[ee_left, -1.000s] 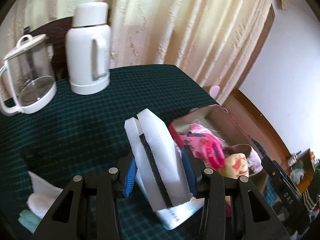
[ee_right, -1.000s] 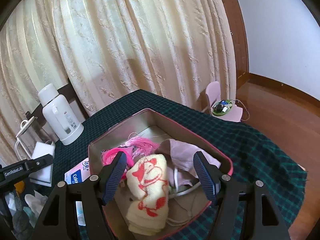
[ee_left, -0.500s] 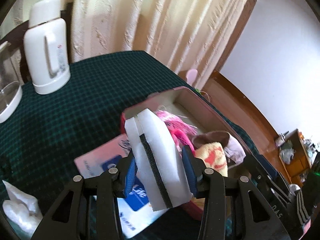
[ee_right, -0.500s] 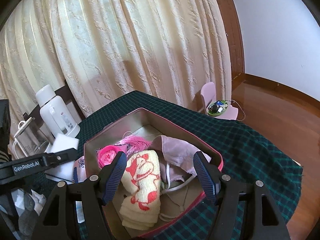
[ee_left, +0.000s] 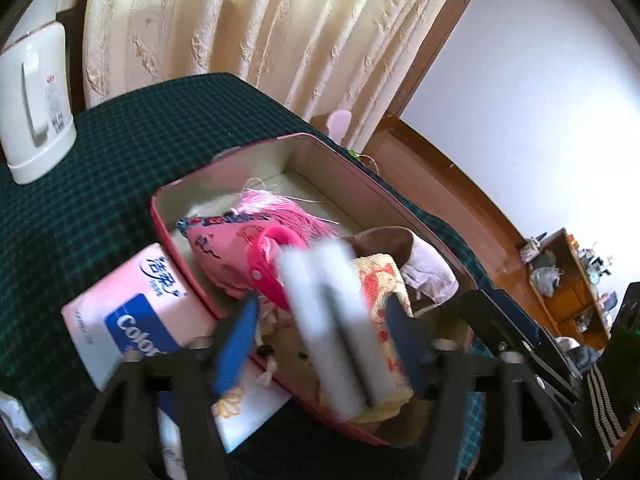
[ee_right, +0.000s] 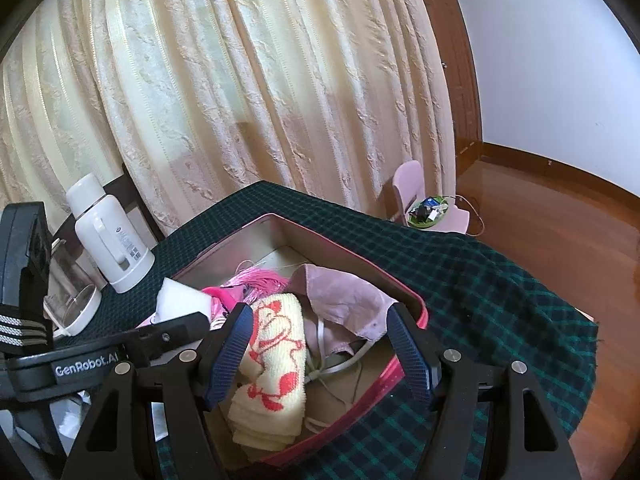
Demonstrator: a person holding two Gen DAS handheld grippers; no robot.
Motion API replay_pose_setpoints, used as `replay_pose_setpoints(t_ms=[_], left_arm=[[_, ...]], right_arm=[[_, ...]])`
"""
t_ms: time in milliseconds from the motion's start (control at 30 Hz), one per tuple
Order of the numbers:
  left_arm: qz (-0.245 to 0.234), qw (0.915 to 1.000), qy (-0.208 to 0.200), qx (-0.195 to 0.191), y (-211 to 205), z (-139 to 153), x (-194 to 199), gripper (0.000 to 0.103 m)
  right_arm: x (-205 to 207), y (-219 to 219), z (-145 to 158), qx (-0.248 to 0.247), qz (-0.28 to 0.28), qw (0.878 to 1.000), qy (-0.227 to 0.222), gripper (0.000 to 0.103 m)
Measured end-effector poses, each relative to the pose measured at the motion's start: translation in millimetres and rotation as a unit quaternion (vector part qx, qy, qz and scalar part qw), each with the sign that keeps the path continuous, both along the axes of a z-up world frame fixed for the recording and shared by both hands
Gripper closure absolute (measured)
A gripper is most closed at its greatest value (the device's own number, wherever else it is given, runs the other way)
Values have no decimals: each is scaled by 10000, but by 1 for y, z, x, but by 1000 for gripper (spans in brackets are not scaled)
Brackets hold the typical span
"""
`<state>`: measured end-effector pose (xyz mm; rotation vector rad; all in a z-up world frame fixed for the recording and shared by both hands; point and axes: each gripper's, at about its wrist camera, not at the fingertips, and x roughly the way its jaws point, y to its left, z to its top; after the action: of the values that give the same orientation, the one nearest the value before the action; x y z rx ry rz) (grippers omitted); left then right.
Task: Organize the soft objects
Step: 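Lower the white sponge into the tin box and open the left gripper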
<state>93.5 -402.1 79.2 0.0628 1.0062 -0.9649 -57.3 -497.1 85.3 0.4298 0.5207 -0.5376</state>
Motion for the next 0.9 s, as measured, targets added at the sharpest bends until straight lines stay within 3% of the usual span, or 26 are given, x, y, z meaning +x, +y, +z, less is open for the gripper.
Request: replay_pose_setpoints(t_ms=[167, 433, 700, 833, 900], left_arm=[[23, 9998, 98, -145, 4, -3, 3, 26], [430, 9982, -392, -109, 21, 12, -1, 26], [997, 9822, -1484, 578, 22, 13, -2, 23], [1037, 9768, -1639, 912, 16, 1, 3, 23], [1009, 9780, -1542, 975, 14, -8, 5, 23]], right_arm=[[-2, -2, -2, 37, -21, 10000, 23, 30], [0, 1, 1, 44, 48, 10000, -21, 30], [4, 8, 1, 38, 192, 9998, -11, 30], [5, 11, 1, 29, 229, 9997, -12, 30], [4, 11, 1, 34, 228, 9997, -10, 30]])
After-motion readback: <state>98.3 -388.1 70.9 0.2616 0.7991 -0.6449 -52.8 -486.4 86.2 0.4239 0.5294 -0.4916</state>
